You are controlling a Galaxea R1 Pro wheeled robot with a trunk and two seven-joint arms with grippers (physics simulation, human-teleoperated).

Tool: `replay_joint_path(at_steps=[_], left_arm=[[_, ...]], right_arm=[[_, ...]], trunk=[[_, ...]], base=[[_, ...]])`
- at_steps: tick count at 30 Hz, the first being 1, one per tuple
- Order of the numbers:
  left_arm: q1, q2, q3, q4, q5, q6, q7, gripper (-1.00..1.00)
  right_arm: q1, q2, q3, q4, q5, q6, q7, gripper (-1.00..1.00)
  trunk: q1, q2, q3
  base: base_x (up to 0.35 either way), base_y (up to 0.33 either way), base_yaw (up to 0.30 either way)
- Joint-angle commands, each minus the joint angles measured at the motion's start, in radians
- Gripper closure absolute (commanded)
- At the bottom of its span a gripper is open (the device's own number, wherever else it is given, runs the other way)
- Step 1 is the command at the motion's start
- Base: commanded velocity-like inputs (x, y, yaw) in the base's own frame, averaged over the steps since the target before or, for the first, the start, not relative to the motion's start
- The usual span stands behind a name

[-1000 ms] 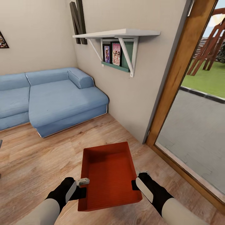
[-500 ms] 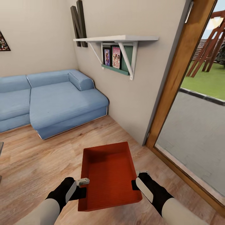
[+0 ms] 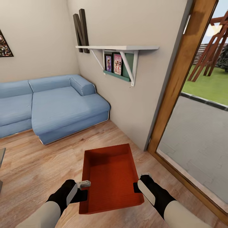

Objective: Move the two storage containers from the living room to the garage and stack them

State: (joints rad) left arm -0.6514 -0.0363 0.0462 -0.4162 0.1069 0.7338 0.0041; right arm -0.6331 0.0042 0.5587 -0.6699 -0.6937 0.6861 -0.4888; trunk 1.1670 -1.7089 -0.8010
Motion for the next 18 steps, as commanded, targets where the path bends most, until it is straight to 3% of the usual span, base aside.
replay_joint_path(at_steps=[1,18], left_arm=[[-0.001,-0.001,0.014,-0.003,-0.018,0.006,0.004,1.00],[-0.001,-0.001,0.014,-0.003,-0.018,0.006,0.005,1.00]], right_arm=[[0.000,0.000,0.003,0.000,0.000,0.007,-0.010,1.00],[0.000,0.000,0.003,0.000,0.000,0.007,-0.010,1.00]], trunk=[[-0.004,0.007,0.004],[-0.069,0.126,0.085]], base=[[0.000,0.000,0.000],[0.000,0.000,0.000]])
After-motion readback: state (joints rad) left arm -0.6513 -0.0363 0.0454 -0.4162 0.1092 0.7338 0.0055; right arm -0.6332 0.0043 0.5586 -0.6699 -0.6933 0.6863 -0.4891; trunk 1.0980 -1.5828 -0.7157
